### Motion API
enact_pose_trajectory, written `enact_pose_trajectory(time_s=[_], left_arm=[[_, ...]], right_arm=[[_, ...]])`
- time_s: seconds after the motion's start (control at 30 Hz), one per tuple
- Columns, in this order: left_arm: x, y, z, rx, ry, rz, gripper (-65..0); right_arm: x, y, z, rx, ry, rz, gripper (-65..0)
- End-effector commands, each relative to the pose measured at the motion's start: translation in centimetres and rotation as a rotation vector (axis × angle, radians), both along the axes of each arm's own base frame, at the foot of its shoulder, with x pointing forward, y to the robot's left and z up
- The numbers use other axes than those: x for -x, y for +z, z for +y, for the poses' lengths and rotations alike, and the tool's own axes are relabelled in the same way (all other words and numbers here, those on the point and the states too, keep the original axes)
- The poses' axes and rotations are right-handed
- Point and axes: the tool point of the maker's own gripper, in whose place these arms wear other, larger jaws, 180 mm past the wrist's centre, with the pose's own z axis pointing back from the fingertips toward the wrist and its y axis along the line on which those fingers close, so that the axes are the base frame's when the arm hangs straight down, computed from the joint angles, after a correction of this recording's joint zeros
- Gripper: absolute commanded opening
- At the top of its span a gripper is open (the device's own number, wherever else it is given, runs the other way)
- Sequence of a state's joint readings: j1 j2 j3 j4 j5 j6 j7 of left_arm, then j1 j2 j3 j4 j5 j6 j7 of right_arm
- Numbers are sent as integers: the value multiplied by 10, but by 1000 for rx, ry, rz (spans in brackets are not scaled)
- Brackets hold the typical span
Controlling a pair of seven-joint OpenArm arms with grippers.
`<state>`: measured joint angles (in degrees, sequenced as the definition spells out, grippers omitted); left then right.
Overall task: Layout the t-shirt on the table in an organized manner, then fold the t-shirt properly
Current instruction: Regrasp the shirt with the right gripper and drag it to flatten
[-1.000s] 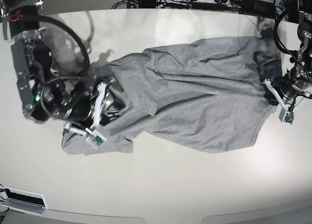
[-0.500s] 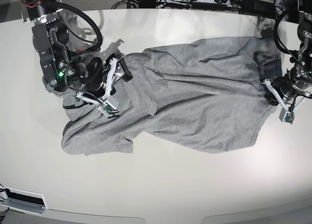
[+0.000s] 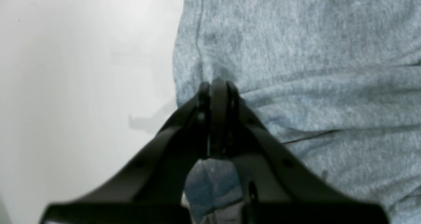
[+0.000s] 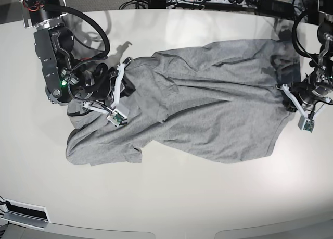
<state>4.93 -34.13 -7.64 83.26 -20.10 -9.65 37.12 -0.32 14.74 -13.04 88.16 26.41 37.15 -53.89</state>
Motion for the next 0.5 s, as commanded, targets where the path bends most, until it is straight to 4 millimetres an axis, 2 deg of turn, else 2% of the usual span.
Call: enact_pose_trajectory(time_s=[0.0, 0.17, 0.3, 0.37, 0.47], left_arm=[[-12, 17, 7, -19, -4, -52, -650], [-12, 17, 7, -19, -4, -52, -650], [-12, 17, 7, -19, -5, -55, -650], [-13, 18, 7, -18, -6, -60, -650], [-13, 18, 7, -18, -6, -60, -650]], right_arm=[[-12, 19, 3, -25, 13, -55, -650], [-4, 52, -2, 43, 102, -148, -650], [19, 81, -11, 94, 189, -245, -650], [35, 86, -17, 123, 222, -254, -650], [62, 79, -29, 182, 260, -205, -650]])
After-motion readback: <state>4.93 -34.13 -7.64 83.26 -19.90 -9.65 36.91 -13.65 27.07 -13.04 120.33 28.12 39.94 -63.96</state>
